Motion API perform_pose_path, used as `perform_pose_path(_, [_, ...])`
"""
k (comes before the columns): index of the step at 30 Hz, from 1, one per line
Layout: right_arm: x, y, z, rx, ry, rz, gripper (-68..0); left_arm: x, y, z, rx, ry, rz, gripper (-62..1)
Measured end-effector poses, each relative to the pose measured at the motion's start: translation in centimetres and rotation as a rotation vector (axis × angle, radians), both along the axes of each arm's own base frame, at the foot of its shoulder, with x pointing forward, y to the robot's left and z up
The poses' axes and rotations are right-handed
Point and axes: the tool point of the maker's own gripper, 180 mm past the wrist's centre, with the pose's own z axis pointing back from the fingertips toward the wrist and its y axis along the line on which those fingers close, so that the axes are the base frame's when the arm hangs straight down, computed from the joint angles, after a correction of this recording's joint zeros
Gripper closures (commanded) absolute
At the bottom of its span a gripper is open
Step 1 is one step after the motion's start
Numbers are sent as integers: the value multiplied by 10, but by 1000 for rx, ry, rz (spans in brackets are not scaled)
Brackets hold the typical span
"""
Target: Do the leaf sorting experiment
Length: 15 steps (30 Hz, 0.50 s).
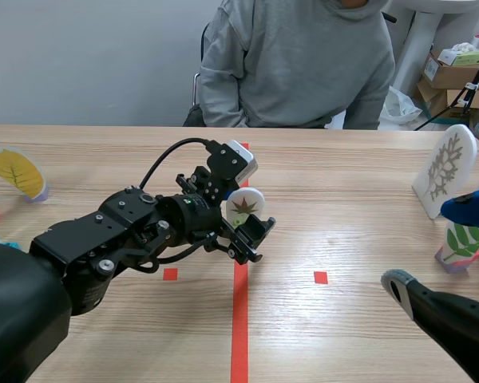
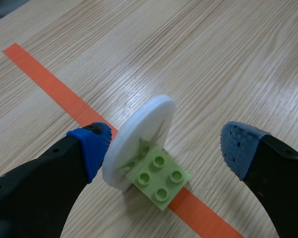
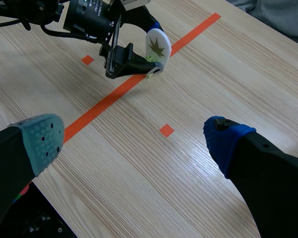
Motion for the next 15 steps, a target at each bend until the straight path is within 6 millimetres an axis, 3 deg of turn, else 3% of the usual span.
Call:
perform_pose_path(3, [0, 0, 0, 0, 0, 0, -573, 2, 2, 0, 5, -7, 13, -364])
perform_pose_path(15, [0, 0, 0, 0, 0, 0, -573, 2, 2, 0, 10, -13, 7, -184])
